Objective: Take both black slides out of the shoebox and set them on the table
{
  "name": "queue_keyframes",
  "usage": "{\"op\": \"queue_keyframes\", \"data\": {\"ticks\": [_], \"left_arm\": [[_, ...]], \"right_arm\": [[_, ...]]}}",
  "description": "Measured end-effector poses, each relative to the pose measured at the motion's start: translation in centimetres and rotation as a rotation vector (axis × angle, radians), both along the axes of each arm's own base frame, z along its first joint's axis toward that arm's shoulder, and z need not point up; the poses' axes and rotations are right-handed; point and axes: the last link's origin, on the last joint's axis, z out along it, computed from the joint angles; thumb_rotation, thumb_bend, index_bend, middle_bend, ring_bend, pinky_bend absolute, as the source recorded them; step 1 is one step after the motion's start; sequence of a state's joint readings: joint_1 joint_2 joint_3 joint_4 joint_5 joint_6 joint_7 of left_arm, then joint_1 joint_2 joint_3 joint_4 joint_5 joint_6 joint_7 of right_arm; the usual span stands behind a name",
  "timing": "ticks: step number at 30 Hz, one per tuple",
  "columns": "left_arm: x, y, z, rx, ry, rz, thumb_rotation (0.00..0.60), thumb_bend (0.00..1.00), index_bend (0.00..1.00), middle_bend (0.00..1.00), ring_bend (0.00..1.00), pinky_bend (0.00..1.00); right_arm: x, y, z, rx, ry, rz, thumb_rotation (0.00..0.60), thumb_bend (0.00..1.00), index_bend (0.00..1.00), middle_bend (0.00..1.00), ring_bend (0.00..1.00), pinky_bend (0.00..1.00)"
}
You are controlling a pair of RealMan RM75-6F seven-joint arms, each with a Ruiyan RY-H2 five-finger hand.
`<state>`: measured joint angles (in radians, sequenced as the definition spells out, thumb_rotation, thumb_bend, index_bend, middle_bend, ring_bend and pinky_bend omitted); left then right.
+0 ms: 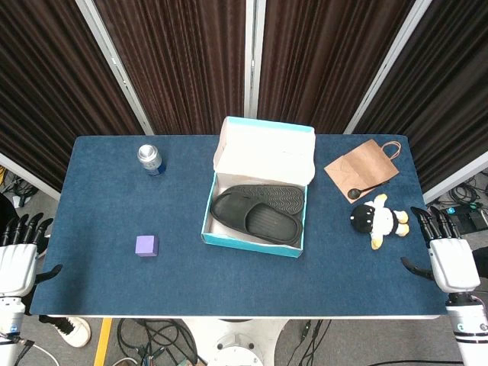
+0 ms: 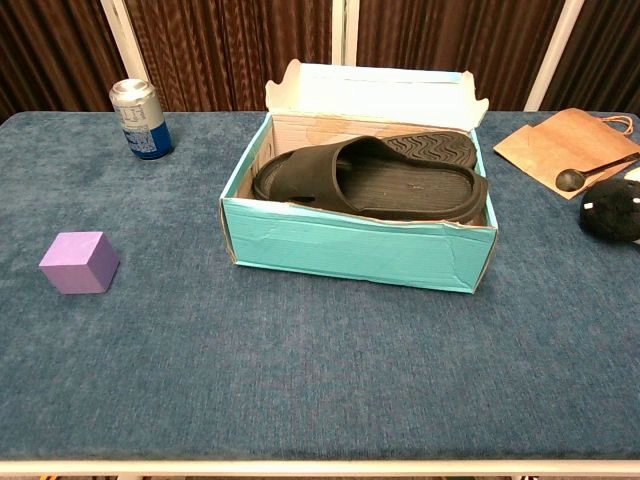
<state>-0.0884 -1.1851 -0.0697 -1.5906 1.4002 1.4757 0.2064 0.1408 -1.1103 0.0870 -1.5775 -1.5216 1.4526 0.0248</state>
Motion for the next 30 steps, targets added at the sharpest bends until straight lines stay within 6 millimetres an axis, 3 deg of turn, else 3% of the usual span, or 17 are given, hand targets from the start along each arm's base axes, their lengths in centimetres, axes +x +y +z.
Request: {"op": "queue_keyframes", "data": {"ticks": [15, 23, 30], "left_arm": [[0.2, 0.1, 0.0, -0.012, 0.002, -0.001, 0.600, 0.00, 0.15, 0.07, 0.00, 0.02], [0.6, 0.1, 0.0, -0.014, -0.003, -0.009, 0.600, 0.00, 0.15, 0.07, 0.00, 0.02], [0.3, -0.4, 0.1, -0.010, -0.004, 0.006, 0.600, 0.00, 0.15, 0.07, 0.00, 0.02]], "right_arm": [[0.3, -1.2, -0.2, 0.035, 0.019, 0.019, 0.600, 0.06, 0.02, 0.13, 0.00, 0.12], [3.1, -5.8, -1.4, 0.152, 0.042, 0.105, 0.600, 0.08, 0.06, 0.18, 0.02, 0.22], [8.7, -11.6, -4.2, 0.306, -0.017, 0.198, 0.600, 0.10, 0.12, 0.22, 0.08, 0.28]]}}
